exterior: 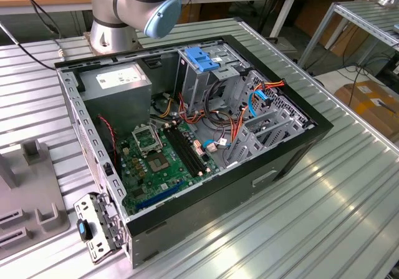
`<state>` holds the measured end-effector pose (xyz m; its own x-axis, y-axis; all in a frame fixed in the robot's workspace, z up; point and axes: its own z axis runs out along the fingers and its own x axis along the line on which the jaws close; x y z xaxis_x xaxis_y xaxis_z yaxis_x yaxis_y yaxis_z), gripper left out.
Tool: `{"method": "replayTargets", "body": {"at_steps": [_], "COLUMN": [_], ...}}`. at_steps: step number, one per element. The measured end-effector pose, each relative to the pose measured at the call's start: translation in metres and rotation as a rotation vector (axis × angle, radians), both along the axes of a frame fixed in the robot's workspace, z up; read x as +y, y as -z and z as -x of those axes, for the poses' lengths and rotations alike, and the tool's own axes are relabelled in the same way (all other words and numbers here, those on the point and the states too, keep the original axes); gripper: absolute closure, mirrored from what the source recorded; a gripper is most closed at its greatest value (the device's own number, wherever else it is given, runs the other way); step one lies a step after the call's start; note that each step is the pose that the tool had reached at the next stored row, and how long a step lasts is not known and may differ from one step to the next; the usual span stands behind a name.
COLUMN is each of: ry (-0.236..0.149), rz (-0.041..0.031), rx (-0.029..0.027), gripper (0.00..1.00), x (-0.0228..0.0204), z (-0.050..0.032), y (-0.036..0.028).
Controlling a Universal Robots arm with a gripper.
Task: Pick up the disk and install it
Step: 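Pick up the disk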
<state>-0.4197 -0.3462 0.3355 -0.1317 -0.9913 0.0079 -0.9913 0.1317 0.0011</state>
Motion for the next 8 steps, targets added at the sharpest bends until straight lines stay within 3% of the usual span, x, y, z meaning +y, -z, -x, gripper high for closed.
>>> {"method": "replayTargets", "body": {"at_steps": [8], "ry": [0.000], "rz": [0.0000], "rx": [0.0000], "gripper": [0.34], "x": [0.0000], "z": [0.0000], "y": [0.0005]}}
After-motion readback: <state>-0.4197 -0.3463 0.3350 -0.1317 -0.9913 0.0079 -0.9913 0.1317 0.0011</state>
